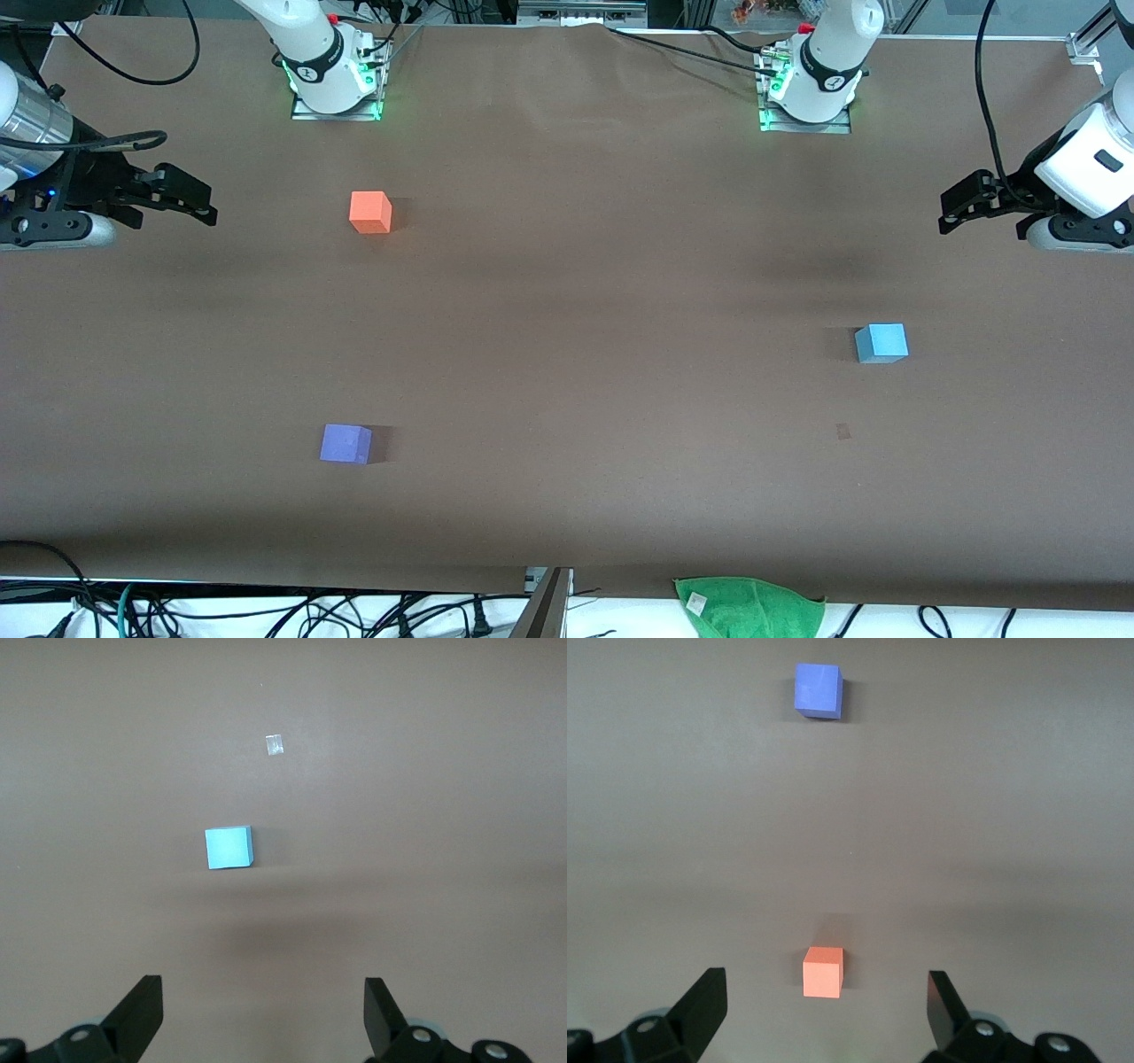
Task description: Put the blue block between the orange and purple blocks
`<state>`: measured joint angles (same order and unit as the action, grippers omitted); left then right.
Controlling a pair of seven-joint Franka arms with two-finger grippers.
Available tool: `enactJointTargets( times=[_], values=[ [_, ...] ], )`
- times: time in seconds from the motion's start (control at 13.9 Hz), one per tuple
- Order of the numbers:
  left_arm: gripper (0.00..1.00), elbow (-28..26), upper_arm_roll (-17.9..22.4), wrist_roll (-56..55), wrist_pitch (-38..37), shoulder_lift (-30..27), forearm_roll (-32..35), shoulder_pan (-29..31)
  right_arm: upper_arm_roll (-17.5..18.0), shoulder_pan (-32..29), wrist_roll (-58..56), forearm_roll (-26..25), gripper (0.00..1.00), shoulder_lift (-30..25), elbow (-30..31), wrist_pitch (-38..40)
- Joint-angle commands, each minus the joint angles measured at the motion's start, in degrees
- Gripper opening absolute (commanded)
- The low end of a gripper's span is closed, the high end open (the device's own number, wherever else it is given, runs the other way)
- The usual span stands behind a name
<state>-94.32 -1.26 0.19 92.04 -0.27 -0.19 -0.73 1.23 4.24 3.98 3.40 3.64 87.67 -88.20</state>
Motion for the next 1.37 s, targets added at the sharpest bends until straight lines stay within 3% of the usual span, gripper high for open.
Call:
enactJointTargets(
  times=[0.0, 1.3],
  values=[
    [1.00, 0.8, 0.3, -0.2, -0.5, 0.3, -0.5, -0.1, 0.3, -0.7, -0.4, 0.8, 1.00, -0.1, -0.3, 0.7],
    [1.00, 1.1, 0.6, -0.9, -0.9, 0.4, -0.4, -0.1, 0.3, -1.6, -0.1, 0.8, 1.00, 0.0, -0.5, 0.7]
  ],
)
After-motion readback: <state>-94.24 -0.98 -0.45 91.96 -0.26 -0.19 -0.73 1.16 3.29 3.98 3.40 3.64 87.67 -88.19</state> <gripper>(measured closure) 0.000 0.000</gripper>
